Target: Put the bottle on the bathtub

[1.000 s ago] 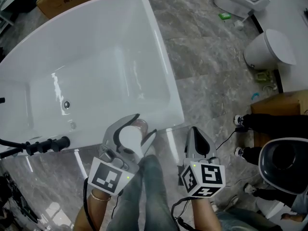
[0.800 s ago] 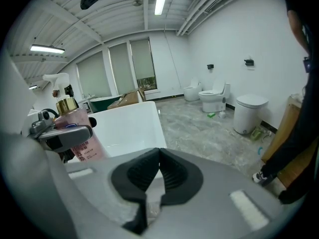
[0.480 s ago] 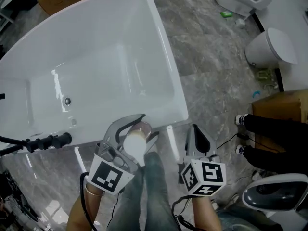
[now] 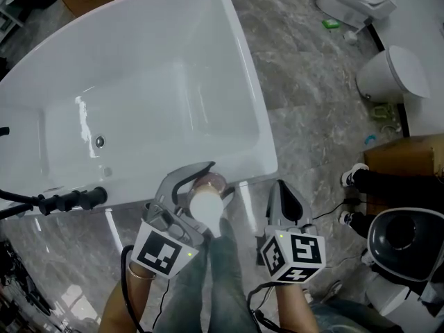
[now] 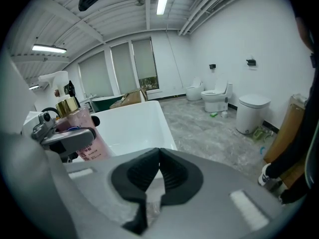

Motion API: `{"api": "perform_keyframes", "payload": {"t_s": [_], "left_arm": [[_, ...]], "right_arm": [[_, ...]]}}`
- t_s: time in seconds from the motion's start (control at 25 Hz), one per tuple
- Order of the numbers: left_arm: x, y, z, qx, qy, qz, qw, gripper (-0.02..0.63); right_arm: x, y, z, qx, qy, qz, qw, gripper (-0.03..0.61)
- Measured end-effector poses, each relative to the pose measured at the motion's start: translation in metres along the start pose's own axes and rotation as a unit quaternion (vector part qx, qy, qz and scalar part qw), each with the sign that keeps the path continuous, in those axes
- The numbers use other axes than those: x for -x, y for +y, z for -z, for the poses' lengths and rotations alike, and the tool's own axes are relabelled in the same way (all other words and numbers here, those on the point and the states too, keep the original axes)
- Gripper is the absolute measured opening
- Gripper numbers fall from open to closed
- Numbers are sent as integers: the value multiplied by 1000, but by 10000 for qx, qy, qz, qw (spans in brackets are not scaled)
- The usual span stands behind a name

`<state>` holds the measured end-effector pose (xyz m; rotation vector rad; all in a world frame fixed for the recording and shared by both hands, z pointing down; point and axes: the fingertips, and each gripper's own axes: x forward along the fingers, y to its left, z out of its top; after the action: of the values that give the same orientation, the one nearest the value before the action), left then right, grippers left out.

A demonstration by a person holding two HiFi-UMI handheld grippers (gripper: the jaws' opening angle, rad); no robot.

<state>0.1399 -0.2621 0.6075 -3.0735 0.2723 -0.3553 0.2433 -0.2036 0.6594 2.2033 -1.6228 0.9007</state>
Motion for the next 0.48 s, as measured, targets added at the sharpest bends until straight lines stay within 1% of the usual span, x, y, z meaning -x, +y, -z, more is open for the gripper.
{"api": "perform_keyframes", "payload": {"t_s": [0.24, 0.48], "left_arm": [[2, 3, 2, 147, -162, -133, 9997, 229], [3, 5, 3, 263, -233, -234, 9991, 229]], "right_arm": [[-3, 3, 5, -25, 56, -12, 10000, 3], [-5, 6, 8, -12, 93, -37, 9999, 3]]}}
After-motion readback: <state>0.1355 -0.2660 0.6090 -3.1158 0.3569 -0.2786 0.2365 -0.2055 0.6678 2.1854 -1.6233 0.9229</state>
